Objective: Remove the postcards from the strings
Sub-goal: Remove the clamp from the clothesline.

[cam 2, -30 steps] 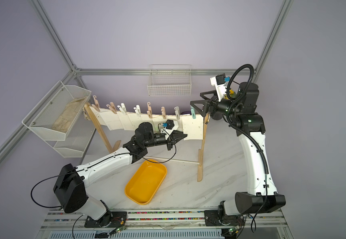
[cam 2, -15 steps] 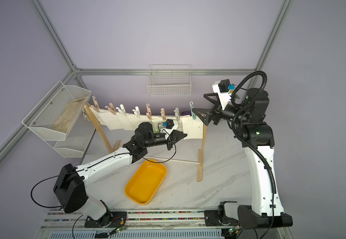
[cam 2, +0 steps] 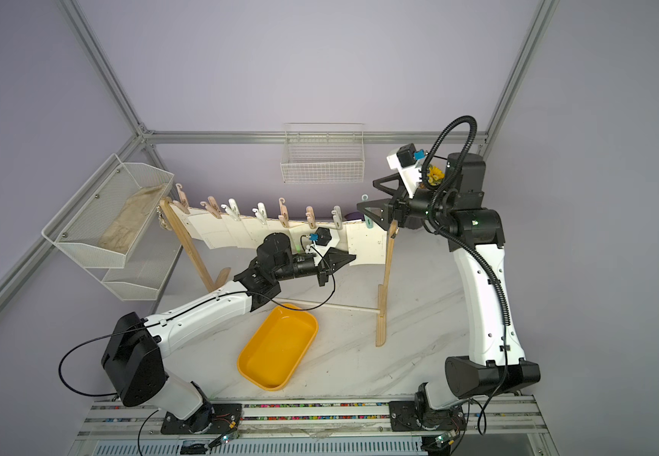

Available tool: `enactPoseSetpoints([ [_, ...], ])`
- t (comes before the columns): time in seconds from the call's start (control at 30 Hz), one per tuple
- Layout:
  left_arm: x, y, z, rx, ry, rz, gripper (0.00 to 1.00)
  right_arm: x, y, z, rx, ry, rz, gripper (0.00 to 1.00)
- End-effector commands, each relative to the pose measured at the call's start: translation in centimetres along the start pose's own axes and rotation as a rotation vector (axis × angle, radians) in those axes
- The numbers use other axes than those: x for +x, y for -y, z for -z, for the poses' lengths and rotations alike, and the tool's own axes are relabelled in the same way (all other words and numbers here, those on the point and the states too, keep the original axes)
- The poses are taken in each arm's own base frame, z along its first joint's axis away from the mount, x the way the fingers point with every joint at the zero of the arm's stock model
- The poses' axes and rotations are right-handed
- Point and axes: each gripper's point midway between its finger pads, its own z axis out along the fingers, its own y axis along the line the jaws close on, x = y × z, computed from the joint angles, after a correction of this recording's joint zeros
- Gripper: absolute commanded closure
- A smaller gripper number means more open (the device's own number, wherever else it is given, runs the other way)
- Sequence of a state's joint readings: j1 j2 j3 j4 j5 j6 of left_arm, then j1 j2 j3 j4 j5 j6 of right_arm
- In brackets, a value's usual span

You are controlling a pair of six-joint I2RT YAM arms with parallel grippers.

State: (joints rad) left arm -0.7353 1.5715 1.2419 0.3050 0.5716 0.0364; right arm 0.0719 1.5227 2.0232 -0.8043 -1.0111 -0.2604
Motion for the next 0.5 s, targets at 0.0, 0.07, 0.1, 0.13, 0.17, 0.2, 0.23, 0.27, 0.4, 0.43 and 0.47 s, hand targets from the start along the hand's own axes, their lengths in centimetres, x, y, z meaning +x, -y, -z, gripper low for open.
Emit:
enactPoseSetpoints([
  [0.0,-3.3,-0.6,0.1,-0.005,0.053,-0.08,0.95,1.2,-1.4,-1.1,-0.003,-0.079,0.037,0.11],
  [0.07,-3.3,-0.9,0.1,-0.01,0.05,-0.085,0.95,1.8,-1.6,-1.8,-0.007,-0.106,0.039,0.14],
  [0.1,-3.4,-1.0,0.2,-0.012,0.051,-0.086,0.95,1.9,-1.6,-2.0,-0.008,-0.11,0.042,0.15],
  [0.13,-3.4,-1.2,0.2,-0.015,0.05,-0.086,0.95,1.9,-1.7,-2.1,-0.012,-0.11,0.044,0.16],
  [0.17,-3.4,-1.3,0.2,-0.015,0.049,-0.086,0.95,1.9,-1.8,-2.1,-0.016,-0.109,0.044,0.16],
  [0.2,-3.4,-1.4,0.2,-0.017,0.049,-0.086,0.95,1.8,-1.9,-2.0,-0.013,-0.106,0.051,0.16],
  [0.23,-3.4,-1.4,0.3,-0.018,0.05,-0.085,0.95,1.6,-1.9,-1.9,-0.009,-0.105,0.056,0.16],
  [0.27,-3.4,-1.4,0.3,-0.018,0.049,-0.086,0.95,1.5,-1.9,-1.8,-0.006,-0.101,0.061,0.16],
  [0.4,-3.4,-1.5,0.3,-0.019,0.049,-0.082,0.95,0.7,-2.7,-1.3,-0.015,-0.083,0.081,0.16],
  [0.43,-3.5,-1.6,0.4,-0.019,0.051,-0.083,0.95,0.7,-2.8,-1.3,-0.016,-0.083,0.08,0.16],
  [0.47,-3.5,-1.5,0.4,-0.018,0.051,-0.083,0.95,0.8,-2.7,-1.3,-0.016,-0.084,0.079,0.17],
])
